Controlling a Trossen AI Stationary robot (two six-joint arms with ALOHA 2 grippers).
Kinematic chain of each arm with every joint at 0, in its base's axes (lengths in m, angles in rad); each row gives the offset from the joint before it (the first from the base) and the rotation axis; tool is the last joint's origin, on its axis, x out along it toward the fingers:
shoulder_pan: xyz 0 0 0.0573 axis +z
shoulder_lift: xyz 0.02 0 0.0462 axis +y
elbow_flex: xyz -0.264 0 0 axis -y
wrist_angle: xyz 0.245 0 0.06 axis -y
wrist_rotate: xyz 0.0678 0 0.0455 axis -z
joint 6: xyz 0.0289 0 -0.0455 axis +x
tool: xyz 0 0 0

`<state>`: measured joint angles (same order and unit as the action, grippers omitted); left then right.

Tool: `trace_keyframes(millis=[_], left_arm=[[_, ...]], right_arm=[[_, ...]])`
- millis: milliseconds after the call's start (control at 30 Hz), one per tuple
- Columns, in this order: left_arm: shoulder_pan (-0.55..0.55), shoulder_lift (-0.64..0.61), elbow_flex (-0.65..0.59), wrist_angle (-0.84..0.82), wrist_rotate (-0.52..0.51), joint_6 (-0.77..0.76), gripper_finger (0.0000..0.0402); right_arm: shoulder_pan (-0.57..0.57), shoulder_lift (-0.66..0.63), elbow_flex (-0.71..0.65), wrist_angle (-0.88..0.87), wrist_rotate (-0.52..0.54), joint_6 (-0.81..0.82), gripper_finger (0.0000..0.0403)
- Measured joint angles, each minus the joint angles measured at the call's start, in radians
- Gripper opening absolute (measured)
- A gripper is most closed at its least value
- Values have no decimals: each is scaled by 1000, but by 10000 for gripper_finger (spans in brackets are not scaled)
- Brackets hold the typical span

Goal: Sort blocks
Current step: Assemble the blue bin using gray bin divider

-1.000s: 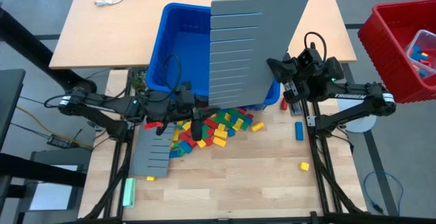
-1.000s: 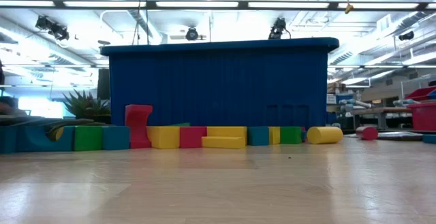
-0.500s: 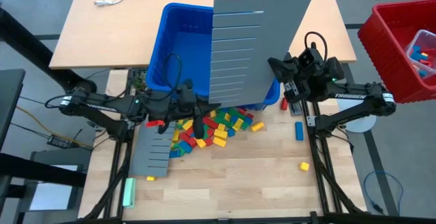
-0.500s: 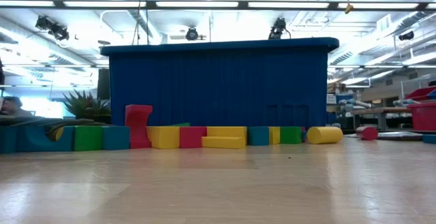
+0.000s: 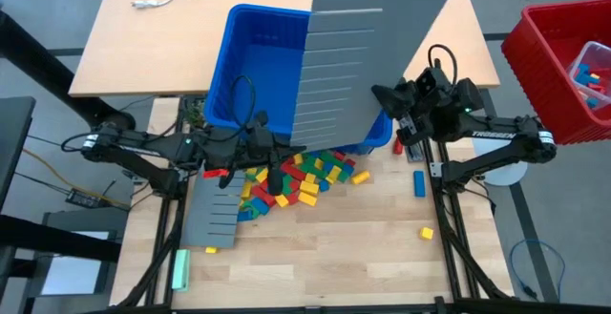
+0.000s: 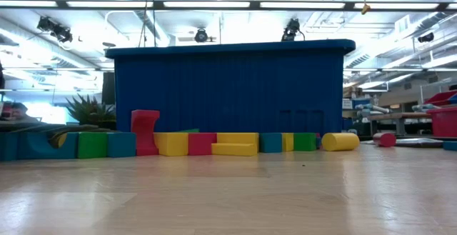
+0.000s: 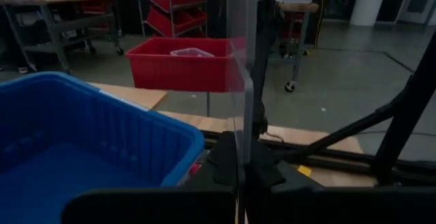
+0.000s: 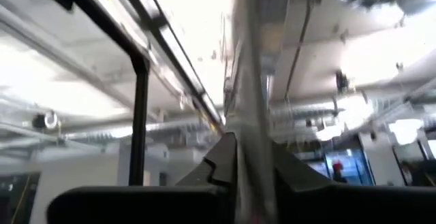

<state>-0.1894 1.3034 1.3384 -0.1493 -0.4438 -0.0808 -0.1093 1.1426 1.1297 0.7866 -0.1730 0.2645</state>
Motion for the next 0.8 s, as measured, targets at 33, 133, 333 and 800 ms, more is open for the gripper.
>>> trace_keyframes(millis=[33, 133, 333, 800], left_arm=[[-2, -7, 0, -20, 0, -4, 7], [-5, -41, 0, -99, -1, -40, 7], [-45, -137, 0, -261, -33, -100, 6], [-56, -344, 0, -659, -10, -237, 6]], right_arm=[[0, -5, 0, -26, 0, -9, 54], [0, -31, 0, -99, 2, -38, 83], [0, -126, 0, -254, 30, -113, 128], [1, -443, -1, -756, 81, -189, 144]])
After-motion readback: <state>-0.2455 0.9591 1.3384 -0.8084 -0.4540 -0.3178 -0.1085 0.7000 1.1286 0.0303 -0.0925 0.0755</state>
